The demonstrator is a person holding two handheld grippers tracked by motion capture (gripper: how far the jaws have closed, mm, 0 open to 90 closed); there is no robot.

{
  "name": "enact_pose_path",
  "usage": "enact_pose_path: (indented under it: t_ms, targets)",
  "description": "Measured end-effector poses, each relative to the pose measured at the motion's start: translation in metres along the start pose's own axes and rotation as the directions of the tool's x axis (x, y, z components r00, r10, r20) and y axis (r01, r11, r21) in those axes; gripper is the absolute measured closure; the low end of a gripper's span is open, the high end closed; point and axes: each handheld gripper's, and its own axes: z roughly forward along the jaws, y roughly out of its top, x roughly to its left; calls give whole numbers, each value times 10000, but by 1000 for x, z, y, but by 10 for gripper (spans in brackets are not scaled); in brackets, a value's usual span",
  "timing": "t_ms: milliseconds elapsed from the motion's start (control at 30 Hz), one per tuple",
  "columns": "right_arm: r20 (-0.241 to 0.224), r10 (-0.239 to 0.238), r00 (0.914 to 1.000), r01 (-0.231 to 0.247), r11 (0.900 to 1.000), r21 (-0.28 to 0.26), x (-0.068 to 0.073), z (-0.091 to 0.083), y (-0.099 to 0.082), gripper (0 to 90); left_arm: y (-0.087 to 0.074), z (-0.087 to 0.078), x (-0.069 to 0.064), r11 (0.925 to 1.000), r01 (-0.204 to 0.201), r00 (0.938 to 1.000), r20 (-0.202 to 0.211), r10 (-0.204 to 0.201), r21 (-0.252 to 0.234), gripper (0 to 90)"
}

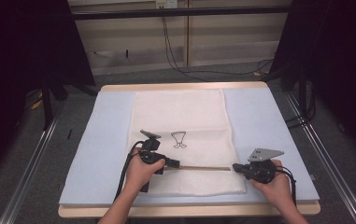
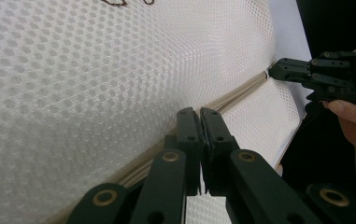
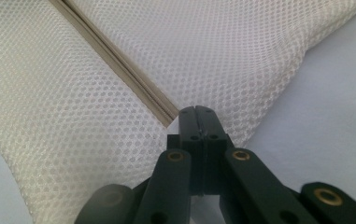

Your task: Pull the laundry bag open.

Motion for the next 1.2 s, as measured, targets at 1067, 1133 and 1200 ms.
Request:
enact_pose_path:
  t_ms: [1067, 1133, 1200]
  targets:
    - [-34, 3, 10000, -3, 10000, -2, -1, 0, 0, 900, -4, -16, 13, 9997, 168, 9999, -19, -168, -191, 877]
    - [-38, 7, 10000, -7, 10000, -1, -1, 0, 0, 900, -4, -17, 13, 9994, 229, 9997, -78, -231, -243, 877]
    - [-27, -1, 10000, 1, 10000, -3, -1, 0, 0, 900, -4, -19, 14, 9995, 232, 9997, -64, -234, -233, 877]
